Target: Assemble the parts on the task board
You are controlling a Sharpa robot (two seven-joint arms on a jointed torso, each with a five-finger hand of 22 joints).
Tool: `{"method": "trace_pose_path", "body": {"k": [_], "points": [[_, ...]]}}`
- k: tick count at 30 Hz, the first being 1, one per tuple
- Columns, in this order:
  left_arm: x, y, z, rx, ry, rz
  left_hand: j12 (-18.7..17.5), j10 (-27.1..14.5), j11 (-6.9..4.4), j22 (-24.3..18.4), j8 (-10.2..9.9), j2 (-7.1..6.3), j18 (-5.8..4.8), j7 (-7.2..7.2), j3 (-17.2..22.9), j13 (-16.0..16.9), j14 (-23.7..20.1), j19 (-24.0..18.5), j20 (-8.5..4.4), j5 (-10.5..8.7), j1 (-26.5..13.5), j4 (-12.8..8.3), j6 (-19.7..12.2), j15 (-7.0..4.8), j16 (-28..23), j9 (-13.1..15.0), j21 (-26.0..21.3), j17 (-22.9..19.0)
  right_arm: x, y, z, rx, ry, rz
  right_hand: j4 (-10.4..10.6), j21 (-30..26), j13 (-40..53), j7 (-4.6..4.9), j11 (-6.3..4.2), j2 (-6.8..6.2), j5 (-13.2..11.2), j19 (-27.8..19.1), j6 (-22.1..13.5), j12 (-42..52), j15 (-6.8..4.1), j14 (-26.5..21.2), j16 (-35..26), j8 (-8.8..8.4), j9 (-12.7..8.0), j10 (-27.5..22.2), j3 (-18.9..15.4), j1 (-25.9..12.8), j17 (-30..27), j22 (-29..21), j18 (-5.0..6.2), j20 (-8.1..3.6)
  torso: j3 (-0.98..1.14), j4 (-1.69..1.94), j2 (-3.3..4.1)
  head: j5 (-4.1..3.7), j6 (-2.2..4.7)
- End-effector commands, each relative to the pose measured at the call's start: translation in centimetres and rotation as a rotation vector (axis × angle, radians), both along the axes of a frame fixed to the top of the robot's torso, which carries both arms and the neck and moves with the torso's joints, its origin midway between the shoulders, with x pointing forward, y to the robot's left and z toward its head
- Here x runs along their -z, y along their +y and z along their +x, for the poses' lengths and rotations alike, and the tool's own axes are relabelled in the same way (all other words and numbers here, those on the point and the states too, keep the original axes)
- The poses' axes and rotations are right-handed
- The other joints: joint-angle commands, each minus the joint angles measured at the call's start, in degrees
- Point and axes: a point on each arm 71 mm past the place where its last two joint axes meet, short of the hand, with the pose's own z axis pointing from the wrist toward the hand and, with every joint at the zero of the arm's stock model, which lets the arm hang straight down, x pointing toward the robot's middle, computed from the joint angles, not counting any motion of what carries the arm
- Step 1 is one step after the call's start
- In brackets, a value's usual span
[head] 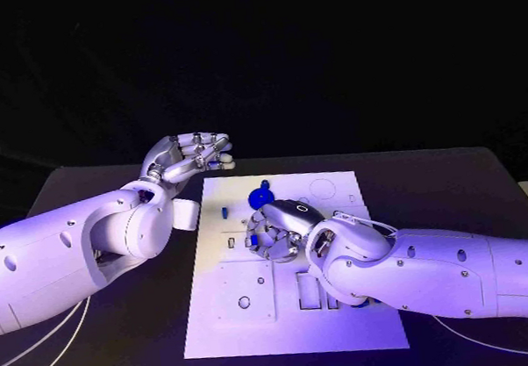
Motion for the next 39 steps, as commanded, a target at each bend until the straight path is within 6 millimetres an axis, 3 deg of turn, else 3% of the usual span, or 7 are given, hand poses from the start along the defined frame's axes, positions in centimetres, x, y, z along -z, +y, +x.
{"method": "trace_pose_path", "body": {"k": [1,22,39], "points": [[-0.17,-0.09,-0.01,0.004,-0.006,-0.007,-0.2,0.5,0.07,0.0,-0.3,-0.30,0.51,0.07,0.5,0.1,-0.4,-0.4,0.02,-0.34,0.2,0.0,0.0,-0.03,-0.3,0.1,0.3,0.1,0.19,-0.10,0.09,0.003,-0.019,-0.035,0.3,0.3,8.1,-0.20,-0.28,0.07,0.3,6.0,0.4,-0.1,-0.51,5.4,0.0,0.11,2.5,0.7,0.1,-0.4,12.4,15.1,-0.40,-0.26,-0.05,-0.11,-0.06,0.06,-0.04],[-0.16,0.01,-0.08,0.009,-0.002,-0.007,-0.2,0.5,0.07,0.0,-0.3,-0.30,0.51,0.07,0.5,0.1,-0.4,-0.4,0.02,-0.34,0.2,0.0,0.0,-0.03,-0.3,0.1,0.3,0.1,0.51,-0.26,0.33,-0.010,-0.015,-0.056,0.5,0.3,7.8,0.03,-0.12,-0.85,-0.6,6.0,-0.3,-0.6,-0.43,5.4,-0.1,-0.41,2.3,0.4,-0.2,-0.9,12.0,15.1,-0.40,-0.24,-0.07,-0.09,-0.09,-0.08,0.09],[-0.13,0.19,-0.08,0.010,0.002,-0.006,-0.3,0.5,0.09,0.0,-0.3,-0.34,0.51,0.10,0.5,0.1,-0.5,-0.5,0.05,-0.36,0.1,0.0,0.0,-0.01,-0.4,0.1,0.3,0.1,0.54,-0.23,0.33,-0.017,-0.023,-0.068,0.8,0.1,6.9,0.94,0.63,-2.41,-1.0,5.9,-2.1,-1.6,0.16,5.2,-0.4,-2.01,1.5,-0.5,-0.4,-1.5,11.3,14.9,-0.35,0.18,-0.07,-0.15,-0.07,-0.27,0.05]]}}
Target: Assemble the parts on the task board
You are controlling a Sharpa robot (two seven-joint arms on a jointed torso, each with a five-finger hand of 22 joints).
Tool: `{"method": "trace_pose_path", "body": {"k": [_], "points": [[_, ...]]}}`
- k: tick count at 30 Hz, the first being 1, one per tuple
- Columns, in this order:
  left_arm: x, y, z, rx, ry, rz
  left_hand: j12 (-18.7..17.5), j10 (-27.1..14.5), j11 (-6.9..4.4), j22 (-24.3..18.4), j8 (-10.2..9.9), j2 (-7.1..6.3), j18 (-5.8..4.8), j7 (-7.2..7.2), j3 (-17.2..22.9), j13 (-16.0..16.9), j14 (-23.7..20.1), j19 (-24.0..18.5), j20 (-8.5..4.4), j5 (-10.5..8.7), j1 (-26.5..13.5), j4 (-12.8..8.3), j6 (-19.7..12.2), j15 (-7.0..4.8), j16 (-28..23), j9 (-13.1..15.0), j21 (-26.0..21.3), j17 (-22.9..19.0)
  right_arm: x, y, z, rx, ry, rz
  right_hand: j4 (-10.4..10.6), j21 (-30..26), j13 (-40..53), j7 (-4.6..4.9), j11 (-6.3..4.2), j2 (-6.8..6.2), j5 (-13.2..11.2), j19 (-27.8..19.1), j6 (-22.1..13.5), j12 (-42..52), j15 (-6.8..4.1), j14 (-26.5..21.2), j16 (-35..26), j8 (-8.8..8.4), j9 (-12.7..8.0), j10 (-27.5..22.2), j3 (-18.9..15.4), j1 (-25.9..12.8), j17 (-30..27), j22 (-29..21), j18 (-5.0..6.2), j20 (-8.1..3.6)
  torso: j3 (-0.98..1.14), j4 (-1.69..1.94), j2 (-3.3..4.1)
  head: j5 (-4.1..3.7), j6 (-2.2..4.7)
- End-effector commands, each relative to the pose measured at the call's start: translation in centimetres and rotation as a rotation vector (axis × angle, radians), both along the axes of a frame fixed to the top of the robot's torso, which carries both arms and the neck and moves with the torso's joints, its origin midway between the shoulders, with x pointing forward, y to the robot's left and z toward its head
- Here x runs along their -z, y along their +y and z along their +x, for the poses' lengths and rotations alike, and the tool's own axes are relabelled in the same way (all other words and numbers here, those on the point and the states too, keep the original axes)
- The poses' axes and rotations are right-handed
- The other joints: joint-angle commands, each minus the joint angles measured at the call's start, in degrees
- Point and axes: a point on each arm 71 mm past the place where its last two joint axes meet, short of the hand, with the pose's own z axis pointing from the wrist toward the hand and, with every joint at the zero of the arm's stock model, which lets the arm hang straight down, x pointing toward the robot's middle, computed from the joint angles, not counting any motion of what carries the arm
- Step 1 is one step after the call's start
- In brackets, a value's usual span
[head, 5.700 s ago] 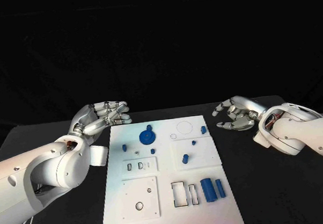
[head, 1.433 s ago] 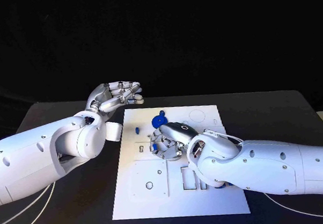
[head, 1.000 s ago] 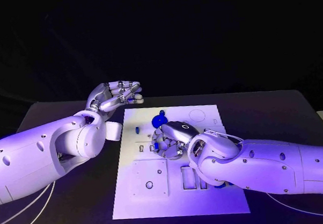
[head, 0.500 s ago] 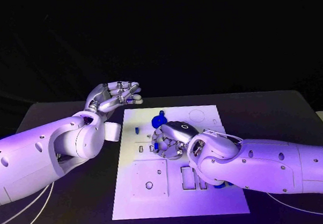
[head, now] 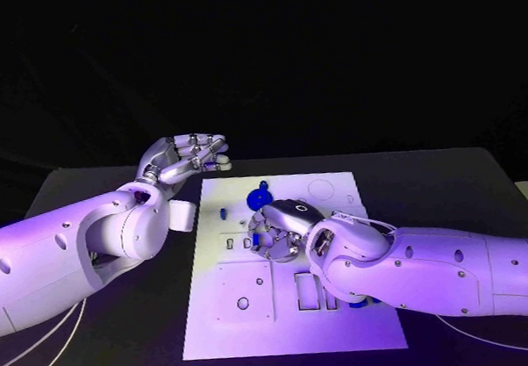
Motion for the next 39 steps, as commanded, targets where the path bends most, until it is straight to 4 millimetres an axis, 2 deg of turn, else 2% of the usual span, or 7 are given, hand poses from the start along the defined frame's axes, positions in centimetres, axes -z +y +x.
{"method": "trace_pose_path", "body": {"k": [1,26,31,35,36,37,39], "points": [[-0.1,-0.2,0.0,0.015,-0.001,-0.009,-0.3,0.5,0.09,0.0,-0.3,-0.36,0.52,0.10,0.2,0.1,-0.4,-0.4,0.15,-0.36,0.1,0.0,0.0,-0.09,-0.4,0.1,0.3,0.1,0.3,0.0,-0.1,-0.012,0.000,-0.030,0.4,0.1,6.9,0.11,0.41,-0.76,-0.3,5.9,-0.5,-0.4,0.21,5.2,-0.4,-0.28,-0.1,-0.2,0.0,-0.1,11.3,14.9,-0.34,0.22,0.00,-0.05,-0.01,-0.06,-0.07],[-0.1,-0.1,0.0,0.015,0.004,-0.007,-0.4,0.4,0.13,0.1,-0.4,-0.43,0.52,0.15,0.3,0.1,-0.4,-0.5,0.17,-0.38,0.1,0.0,-0.1,-0.07,-0.4,0.1,0.3,0.1,0.1,0.2,-0.1,-0.018,-0.020,-0.010,1.7,-1.0,4.3,1.29,1.51,-2.50,-3.4,5.0,-3.4,-3.6,1.18,5.0,-0.8,-3.05,-1.3,-2.7,-1.3,-0.9,10.5,14.0,0.00,1.15,-0.03,0.07,0.02,-0.34,0.15],[-0.1,-0.1,0.0,0.014,0.004,-0.006,-0.4,0.4,0.13,0.1,-0.4,-0.43,0.52,0.15,0.3,0.1,-0.4,-0.5,0.17,-0.38,0.1,0.0,-0.1,-0.07,-0.4,0.1,0.3,0.1,-0.1,0.2,-0.2,-0.022,-0.033,0.006,2.5,-1.3,3.4,1.83,2.02,-3.12,-1.7,4.8,-5.4,-4.6,1.60,4.9,-0.8,-4.55,-2.0,-3.5,-2.8,-0.9,10.3,13.8,0.08,1.54,-0.05,0.06,0.03,-0.37,0.21],[-0.1,0.0,0.0,0.012,0.004,-0.006,-0.4,0.4,0.13,0.1,-0.4,-0.43,0.52,0.15,0.3,0.1,-0.4,-0.5,0.17,-0.38,0.1,0.0,-0.1,-0.07,-0.4,0.1,0.3,0.1,-0.6,0.1,-0.4,-0.028,-0.066,0.049,3.1,-1.4,2.9,2.17,2.38,-3.35,-1.3,4.7,-6.6,-5.2,1.90,4.9,-0.9,-5.38,-2.5,-4.1,-4.8,-0.7,10.3,13.8,0.11,1.81,-0.01,0.08,-0.01,-0.34,0.26],[-0.1,0.0,0.0,0.012,0.004,-0.006,-0.4,0.4,0.13,0.1,-0.4,-0.43,0.52,0.15,0.3,0.1,-0.4,-0.5,0.17,-0.38,0.1,0.0,-0.1,-0.07,-0.4,0.1,0.3,0.1,-0.7,0.1,-0.5,-0.030,-0.073,0.058,3.7,-1.6,2.5,2.55,2.63,-3.34,-1.1,4.6,-8.0,-5.6,2.10,4.9,-0.9,-6.16,-2.9,-4.5,-6.9,-0.7,10.2,13.6,0.15,2.01,0.00,0.09,-0.02,-0.34,0.27],[-0.1,0.1,0.0,0.011,0.005,-0.001,-0.4,0.4,0.14,0.1,-0.4,-0.47,0.53,0.16,0.3,0.1,-0.4,-0.5,0.18,-0.38,0.0,0.0,-0.1,-0.06,-0.4,0.1,0.4,0.2,-0.9,0.0,-0.6,-0.032,-0.084,0.077,5.4,-1.6,2.4,3.04,3.32,-1.40,-1.0,4.6,-9.2,-5.6,2.77,4.9,-0.9,-7.00,-3.7,-4.7,-14.5,2.4,10.2,13.6,0.16,2.53,0.03,0.08,-0.02,-0.32,0.31],[0.0,0.1,0.1,0.014,0.002,0.022,-0.4,0.6,-0.01,0.1,-0.3,-0.45,0.54,-0.11,0.5,0.1,-0.4,-0.6,0.20,-0.37,0.1,0.0,0.1,-0.10,-0.4,0.1,0.4,0.3,-1.2,-0.3,-0.9,-0.037,-0.095,0.104,7.5,-1.6,2.2,3.35,3.65,-0.38,-0.7,4.7,-10.5,-5.5,2.94,4.9,-0.9,-7.84,-4.6,-4.9,-19.0,5.3,10.2,13.7,0.15,2.74,0.05,0.06,-0.07,-0.31,0.30]]}}
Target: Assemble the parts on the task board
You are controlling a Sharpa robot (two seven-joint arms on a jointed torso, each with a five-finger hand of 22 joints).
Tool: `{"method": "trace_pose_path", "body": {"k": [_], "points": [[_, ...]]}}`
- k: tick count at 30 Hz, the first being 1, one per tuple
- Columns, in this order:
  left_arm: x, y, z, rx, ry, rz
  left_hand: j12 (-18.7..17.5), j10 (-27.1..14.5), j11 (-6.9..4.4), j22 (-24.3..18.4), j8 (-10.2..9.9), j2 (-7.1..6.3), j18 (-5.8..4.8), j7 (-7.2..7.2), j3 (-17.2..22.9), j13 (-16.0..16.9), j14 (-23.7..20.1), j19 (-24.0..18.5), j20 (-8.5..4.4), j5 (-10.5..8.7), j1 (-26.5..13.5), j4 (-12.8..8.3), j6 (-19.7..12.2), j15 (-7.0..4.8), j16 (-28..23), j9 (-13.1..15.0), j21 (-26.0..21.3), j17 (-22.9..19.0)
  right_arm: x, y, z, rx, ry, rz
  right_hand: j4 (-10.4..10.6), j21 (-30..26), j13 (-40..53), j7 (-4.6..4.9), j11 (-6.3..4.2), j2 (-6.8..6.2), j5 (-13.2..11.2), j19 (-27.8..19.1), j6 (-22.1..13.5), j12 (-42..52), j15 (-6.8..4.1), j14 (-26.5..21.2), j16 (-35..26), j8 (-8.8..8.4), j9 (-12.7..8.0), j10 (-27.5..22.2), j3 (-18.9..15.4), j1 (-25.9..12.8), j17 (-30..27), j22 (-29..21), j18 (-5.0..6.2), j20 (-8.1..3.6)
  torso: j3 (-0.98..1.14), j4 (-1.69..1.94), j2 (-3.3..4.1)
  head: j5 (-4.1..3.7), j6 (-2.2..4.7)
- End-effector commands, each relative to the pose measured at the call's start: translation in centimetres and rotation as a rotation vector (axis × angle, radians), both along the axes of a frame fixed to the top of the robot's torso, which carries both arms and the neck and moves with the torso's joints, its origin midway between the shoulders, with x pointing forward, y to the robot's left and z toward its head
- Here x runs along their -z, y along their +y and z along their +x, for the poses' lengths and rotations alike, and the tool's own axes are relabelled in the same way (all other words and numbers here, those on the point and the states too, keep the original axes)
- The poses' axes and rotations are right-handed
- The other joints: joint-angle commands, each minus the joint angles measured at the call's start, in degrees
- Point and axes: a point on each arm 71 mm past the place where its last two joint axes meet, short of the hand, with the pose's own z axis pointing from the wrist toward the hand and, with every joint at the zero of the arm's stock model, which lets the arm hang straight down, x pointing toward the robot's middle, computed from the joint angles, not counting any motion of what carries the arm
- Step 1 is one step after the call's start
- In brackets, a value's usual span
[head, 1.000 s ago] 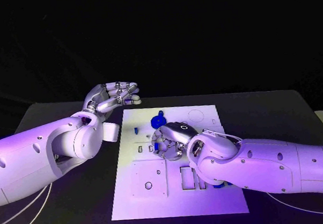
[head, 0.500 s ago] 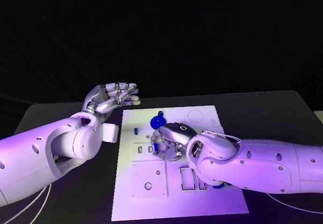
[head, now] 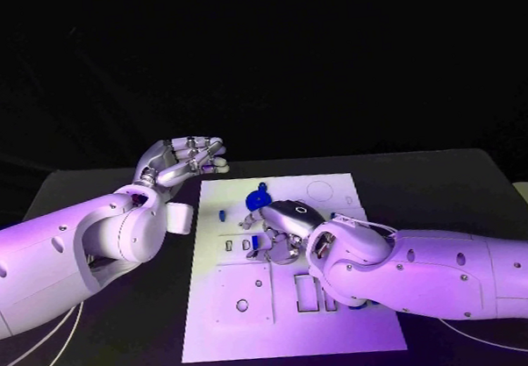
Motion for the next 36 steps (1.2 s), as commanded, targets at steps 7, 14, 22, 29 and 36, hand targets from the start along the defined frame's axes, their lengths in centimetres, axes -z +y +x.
{"method": "trace_pose_path", "body": {"k": [7,14,22,29,36], "points": [[0.4,0.2,0.4,0.051,0.005,0.156,0.4,4.3,-1.27,0.4,0.4,-1.50,0.85,-1.32,-0.2,0.4,2.8,1.4,-0.47,-0.58,-4.0,0.7,1.4,-1.34,0.7,0.7,1.7,1.6,-3.3,-2.8,-0.8,-0.071,-0.031,0.244,4.9,-0.5,2.2,-0.14,-0.06,2.37,3.0,4.5,1.0,0.4,0.26,4.8,-0.4,0.25,-1.4,0.0,-5.4,7.2,9.9,13.5,0.25,0.26,0.16,-0.15,-0.67,0.01,0.32],[1.7,0.5,0.8,0.186,0.084,0.446,1.5,7.7,-2.65,3.6,1.1,-0.30,0.79,-1.83,-3.4,1.6,14.4,9.1,-3.66,-0.46,-14.1,0.9,3.1,-3.86,11.5,1.8,8.5,10.0,-6.0,-8.9,0.9,-0.011,0.163,0.442,6.0,-4.4,-0.2,-0.73,-0.60,3.45,4.9,1.8,3.2,-2.2,-0.29,3.7,-2.2,1.87,-1.5,-2.3,-3.7,7.3,6.2,10.7,1.34,-0.28,0.56,-0.66,-2.05,0.32,-0.19],[2.7,-0.9,0.9,0.372,0.240,0.786,13.8,13.3,-5.93,12.4,6.2,6.12,0.66,-4.78,-8.6,12.5,23.4,12.7,-7.15,-9.12,-25.8,1.2,3.5,-7.00,49.0,6.3,22.9,45.2,-7.3,-15.8,2.0,0.119,0.263,0.550,7.0,-5.3,-1.2,-0.97,-0.84,2.78,5.1,1.4,3.0,-3.1,-0.57,3.6,-2.6,2.75,-1.7,-3.0,-4.3,5.5,5.6,10.2,1.53,-0.62,1.04,-0.39,-3.15,0.40,-1.30],[2.3,-2.3,1.5,0.376,0.287,1.110,41.9,5.9,-7.51,34.7,15.6,8.00,-1.72,-6.17,-16.1,38.7,26.6,14.8,-8.03,-9.54,-24.5,1.2,0.9,-8.29,60.6,15.1,42.0,58.2,-7.3,-19.6,3.0,0.213,0.267,0.561,6.9,-5.4,-0.7,-1.02,-0.88,2.71,5.8,1.4,3.0,-2.5,-0.61,3.6,-2.7,3.03,-1.7,-2.5,-4.4,5.3,5.6,10.2,1.53,-0.65,1.44,-0.51,-3.81,0.46,-2.19],[2.2,-4.2,2.3,0.381,0.260,1.326,53.0,8.8,-8.01,43.5,18.4,9.89,-3.03,-7.07,-19.8,49.7,28.0,18.3,-8.51,-9.74,-25.0,1.1,0.5,-8.69,63.7,18.0,47.8,62.3,-7.1,-21.0,3.7,0.255,0.249,0.534,6.9,-5.5,-0.5,-1.06,-0.93,2.62,6.6,1.4,2.9,-2.2,-0.65,3.6,-2.7,3.32,-1.7,-2.1,-4.5,5.1,5.5,10.1,1.54,-0.70,1.84,-0.31,-4.17,0.81,-2.56]]}}
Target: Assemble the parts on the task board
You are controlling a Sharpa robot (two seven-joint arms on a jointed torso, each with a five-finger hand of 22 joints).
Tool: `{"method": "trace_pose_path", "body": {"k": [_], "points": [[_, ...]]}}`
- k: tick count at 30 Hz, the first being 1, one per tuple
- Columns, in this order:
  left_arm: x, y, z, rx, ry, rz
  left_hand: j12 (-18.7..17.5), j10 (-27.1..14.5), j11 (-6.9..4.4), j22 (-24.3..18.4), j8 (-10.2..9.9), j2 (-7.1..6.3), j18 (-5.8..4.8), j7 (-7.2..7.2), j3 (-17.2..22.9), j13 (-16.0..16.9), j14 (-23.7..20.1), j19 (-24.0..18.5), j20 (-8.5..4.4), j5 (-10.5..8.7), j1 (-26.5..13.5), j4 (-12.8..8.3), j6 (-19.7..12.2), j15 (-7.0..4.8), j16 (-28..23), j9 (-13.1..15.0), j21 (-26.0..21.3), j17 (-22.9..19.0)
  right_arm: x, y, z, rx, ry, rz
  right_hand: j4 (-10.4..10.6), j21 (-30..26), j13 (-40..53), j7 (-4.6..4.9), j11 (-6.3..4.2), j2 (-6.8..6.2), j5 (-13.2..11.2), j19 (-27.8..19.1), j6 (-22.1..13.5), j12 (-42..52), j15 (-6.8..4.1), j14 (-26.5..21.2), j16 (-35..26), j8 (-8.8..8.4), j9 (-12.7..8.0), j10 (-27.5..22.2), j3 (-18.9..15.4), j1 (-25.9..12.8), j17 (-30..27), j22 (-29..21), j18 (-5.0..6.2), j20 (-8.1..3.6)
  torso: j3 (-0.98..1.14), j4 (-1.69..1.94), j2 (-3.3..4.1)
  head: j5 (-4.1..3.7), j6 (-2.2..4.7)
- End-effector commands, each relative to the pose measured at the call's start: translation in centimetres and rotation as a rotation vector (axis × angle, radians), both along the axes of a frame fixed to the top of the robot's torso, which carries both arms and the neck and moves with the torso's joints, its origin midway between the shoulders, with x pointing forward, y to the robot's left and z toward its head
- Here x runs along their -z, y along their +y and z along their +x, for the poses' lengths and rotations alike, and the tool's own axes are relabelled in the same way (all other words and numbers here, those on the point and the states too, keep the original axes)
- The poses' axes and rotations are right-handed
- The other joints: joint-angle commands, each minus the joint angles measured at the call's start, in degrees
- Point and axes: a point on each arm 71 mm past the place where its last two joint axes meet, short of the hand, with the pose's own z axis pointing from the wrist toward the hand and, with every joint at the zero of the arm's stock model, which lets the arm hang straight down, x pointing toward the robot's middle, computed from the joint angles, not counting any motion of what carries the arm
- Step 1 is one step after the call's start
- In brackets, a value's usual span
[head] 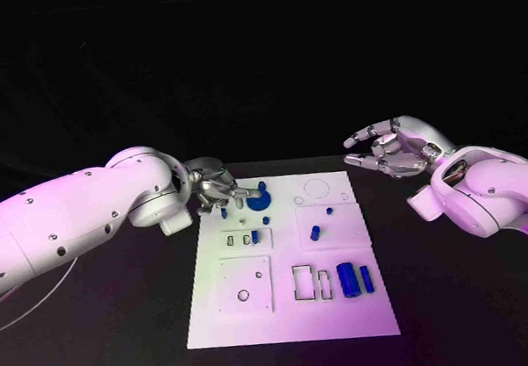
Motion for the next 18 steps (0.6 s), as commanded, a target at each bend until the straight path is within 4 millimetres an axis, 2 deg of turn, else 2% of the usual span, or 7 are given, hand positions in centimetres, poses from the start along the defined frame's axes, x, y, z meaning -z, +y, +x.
{"method": "trace_pose_path", "body": {"k": [1,8,11,13,18], "points": [[0.5,0.0,0.3,0.033,-0.009,0.247,0.7,-0.2,0.07,0.8,0.5,0.49,-0.85,-0.19,-0.6,0.7,4.1,0.4,-0.02,-0.06,0.8,0.0,-0.6,-0.27,0.2,0.5,0.6,8.0,0.1,0.0,0.2,-0.018,0.017,0.010,0.2,-0.4,0.1,0.09,-0.17,0.03,0.3,1.4,-0.4,0.2,-0.30,3.5,-0.3,0.18,-0.1,0.4,-0.3,-0.6,5.5,10.0,0.66,-0.31,0.29,0.12,-0.33,0.32,-0.15],[0.9,-1.8,0.9,0.070,-0.002,0.323,1.4,-0.2,0.05,1.5,0.8,1.11,-0.94,-0.22,-0.8,1.4,4.1,0.5,0.01,-0.03,1.4,0.0,-0.7,-0.27,0.2,0.9,1.0,8.1,0.3,-0.4,0.8,0.010,0.012,-0.010,0.2,-0.4,0.2,0.09,-0.18,0.02,0.3,1.4,-0.4,0.4,-0.30,3.5,-0.4,0.22,-0.1,0.5,-0.4,-0.7,5.4,10.0,0.66,-0.32,0.51,0.40,-0.53,0.75,-0.56],[1.1,-2.3,0.9,0.084,0.012,0.339,1.5,-0.3,0.04,1.7,0.9,1.56,-0.97,-0.22,-0.8,1.5,4.1,0.5,0.02,-0.01,1.6,0.0,-0.7,-0.27,0.3,1.0,1.2,8.2,0.4,-0.4,1.0,0.018,0.010,-0.015,0.2,-0.5,0.2,0.06,-0.20,0.10,0.6,1.4,-0.4,0.4,-0.32,3.5,-0.4,0.32,-0.1,0.6,-0.3,-0.7,5.3,10.0,0.68,-0.34,0.63,0.40,-0.53,0.97,-0.70],[1.3,-2.7,1.0,0.090,0.024,0.340,1.8,-0.3,0.05,2.0,0.9,1.80,-1.00,-0.22,-0.8,1.8,4.1,0.6,0.03,-0.01,1.9,0.0,-0.8,-0.27,0.4,1.1,1.3,8.3,0.4,-0.4,1.1,0.021,0.009,-0.016,0.2,-0.6,0.1,0.05,-0.22,0.14,0.9,1.3,-0.5,0.4,-0.34,3.5,-0.4,0.41,-0.1,0.5,-0.3,-0.7,5.3,9.9,0.71,-0.36,0.57,0.29,-0.44,1.12,-0.71],[1.6,-3.6,0.8,0.106,0.051,0.331,2.0,-0.2,0.05,2.3,0.9,2.07,-1.05,-0.22,-0.8,2.1,4.2,0.6,0.04,0.00,2.1,0.0,-0.9,-0.26,0.5,1.3,1.5,8.5,0.5,-0.3,1.3,0.024,0.008,-0.019,0.1,-0.9,0.0,0.04,-0.24,0.13,1.2,1.2,-0.5,0.2,-0.36,3.5,-0.5,0.51,-0.1,0.4,-0.3,-0.7,5.1,9.7,0.77,-0.38,0.54,0.29,-0.36,1.14,-0.73]]}}
